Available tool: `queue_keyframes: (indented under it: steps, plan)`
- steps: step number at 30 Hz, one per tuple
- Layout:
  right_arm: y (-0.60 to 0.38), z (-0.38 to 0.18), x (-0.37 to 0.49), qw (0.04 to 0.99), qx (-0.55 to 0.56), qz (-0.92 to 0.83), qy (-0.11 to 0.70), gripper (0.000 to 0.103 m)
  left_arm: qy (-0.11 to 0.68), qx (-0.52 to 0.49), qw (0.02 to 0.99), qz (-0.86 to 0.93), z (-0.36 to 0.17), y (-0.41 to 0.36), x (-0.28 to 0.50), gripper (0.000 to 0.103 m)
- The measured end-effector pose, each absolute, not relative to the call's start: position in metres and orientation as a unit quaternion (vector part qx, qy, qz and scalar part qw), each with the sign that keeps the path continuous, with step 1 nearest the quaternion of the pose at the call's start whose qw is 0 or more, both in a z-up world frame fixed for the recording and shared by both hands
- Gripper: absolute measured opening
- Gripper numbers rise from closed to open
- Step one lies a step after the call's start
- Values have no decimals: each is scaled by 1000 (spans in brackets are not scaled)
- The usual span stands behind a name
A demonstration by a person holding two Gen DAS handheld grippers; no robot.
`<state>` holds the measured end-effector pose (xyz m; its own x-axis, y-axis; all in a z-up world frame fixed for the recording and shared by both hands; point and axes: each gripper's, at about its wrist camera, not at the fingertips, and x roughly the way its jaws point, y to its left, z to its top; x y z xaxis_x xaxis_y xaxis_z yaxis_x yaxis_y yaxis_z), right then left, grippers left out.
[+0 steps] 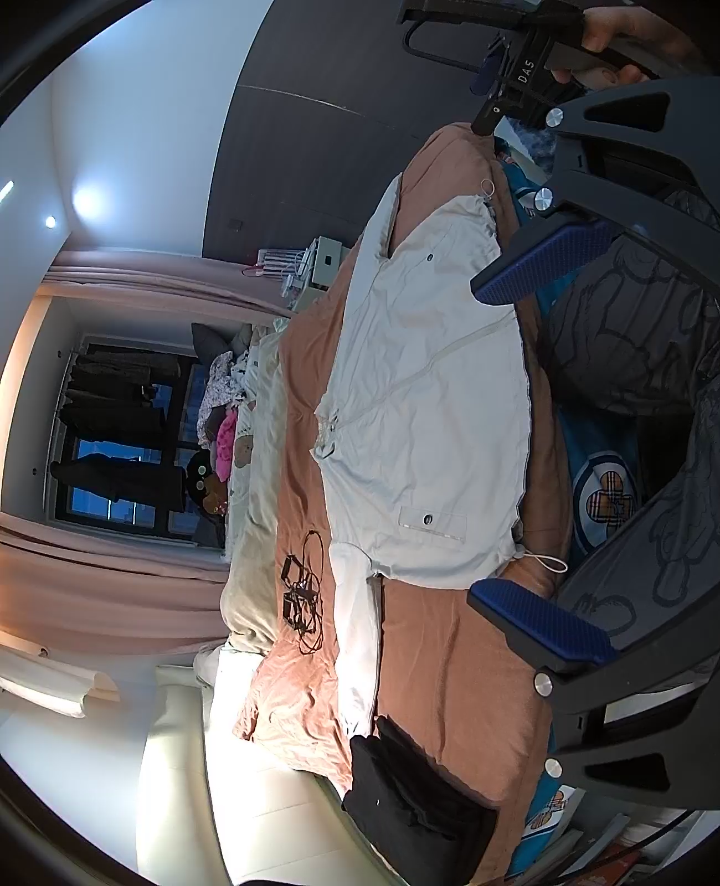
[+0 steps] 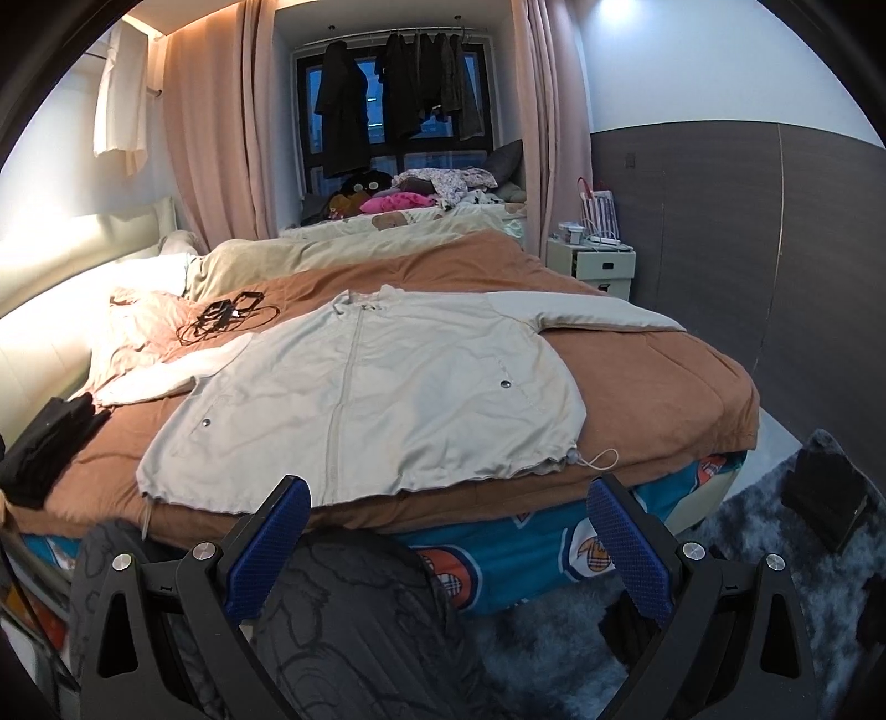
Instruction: Fold large clothes
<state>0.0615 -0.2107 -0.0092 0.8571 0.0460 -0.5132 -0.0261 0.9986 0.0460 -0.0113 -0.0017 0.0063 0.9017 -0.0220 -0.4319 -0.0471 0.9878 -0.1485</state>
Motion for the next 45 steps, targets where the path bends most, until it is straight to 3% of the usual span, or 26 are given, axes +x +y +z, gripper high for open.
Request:
queue_keyframes:
  steps: [34, 45]
  plan:
    - [-204, 9, 107, 956, 31, 17, 290, 100, 238, -101, 966, 17, -7, 28, 18, 101]
    - [-182, 14, 177, 947, 39, 44, 315, 100, 243, -132, 960, 53, -1, 76, 60, 101]
